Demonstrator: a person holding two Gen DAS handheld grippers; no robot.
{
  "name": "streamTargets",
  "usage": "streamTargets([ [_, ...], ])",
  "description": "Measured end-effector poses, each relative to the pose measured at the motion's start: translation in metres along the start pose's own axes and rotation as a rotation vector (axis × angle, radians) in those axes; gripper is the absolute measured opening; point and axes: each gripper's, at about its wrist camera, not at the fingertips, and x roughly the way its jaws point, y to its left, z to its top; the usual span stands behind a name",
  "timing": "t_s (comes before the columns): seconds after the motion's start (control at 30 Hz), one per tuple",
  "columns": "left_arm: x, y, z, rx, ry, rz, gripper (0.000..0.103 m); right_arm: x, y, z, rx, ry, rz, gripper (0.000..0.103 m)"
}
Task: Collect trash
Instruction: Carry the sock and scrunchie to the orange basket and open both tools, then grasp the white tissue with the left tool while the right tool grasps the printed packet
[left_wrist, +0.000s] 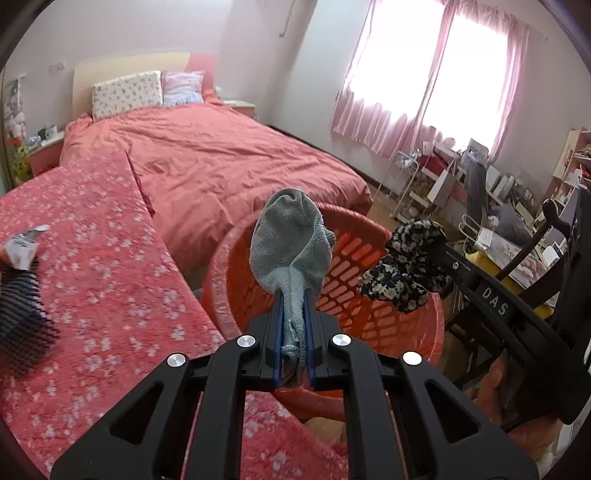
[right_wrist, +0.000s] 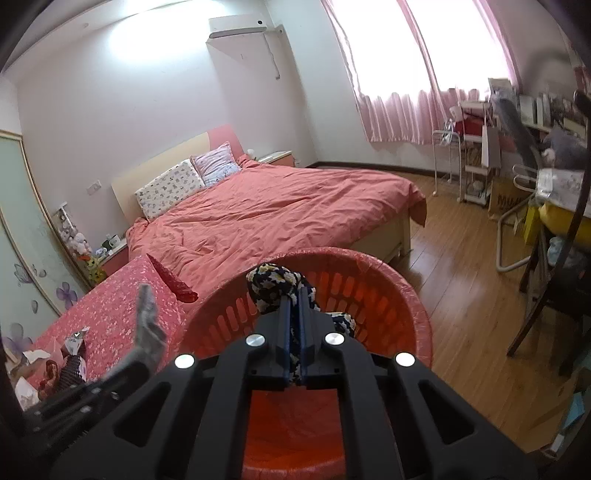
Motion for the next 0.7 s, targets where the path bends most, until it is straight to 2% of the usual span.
streamTargets([
  [0.07, 0.008, -0.003, 0.001, 0.000, 0.034, -0.011, 0.011, 0.005, -0.002, 0.000, 0.007, 0.008, 0.006, 0.014],
  [0.1, 0.011, -0.003, 0.000, -0.001, 0.047, -0.014, 0.012, 0.005, -0.003, 0.000, 0.006, 0.009, 0.005, 0.023],
  [0.17, 0.016, -0.003, -0.001, 0.001, 0.062, -0.002, 0.027, 0.004, -0.003, -0.001, -0.001, 0.002, -0.014, 0.033],
  [0.27, 0.016, 0.001, -0.001, -0.002, 0.064, 0.017, 0.042, 0.001, -0.007, -0.001, 0.002, -0.003, -0.031, 0.037],
  [0.33, 0.011, 0.004, -0.002, -0.006, 0.064, 0.029, 0.043, -0.004, -0.013, -0.001, 0.002, -0.011, -0.056, 0.043],
  [0.4, 0.006, 0.007, -0.004, -0.006, 0.059, 0.044, 0.045, -0.009, -0.015, -0.002, -0.007, -0.018, -0.080, 0.046],
  [0.5, -0.007, 0.014, -0.008, 0.000, 0.043, 0.089, 0.054, -0.020, -0.011, -0.005, -0.030, -0.022, -0.095, 0.050],
  [0.7, -0.051, 0.043, -0.018, -0.018, 0.002, 0.187, 0.061, -0.047, 0.022, -0.011, -0.087, -0.028, -0.059, 0.055],
])
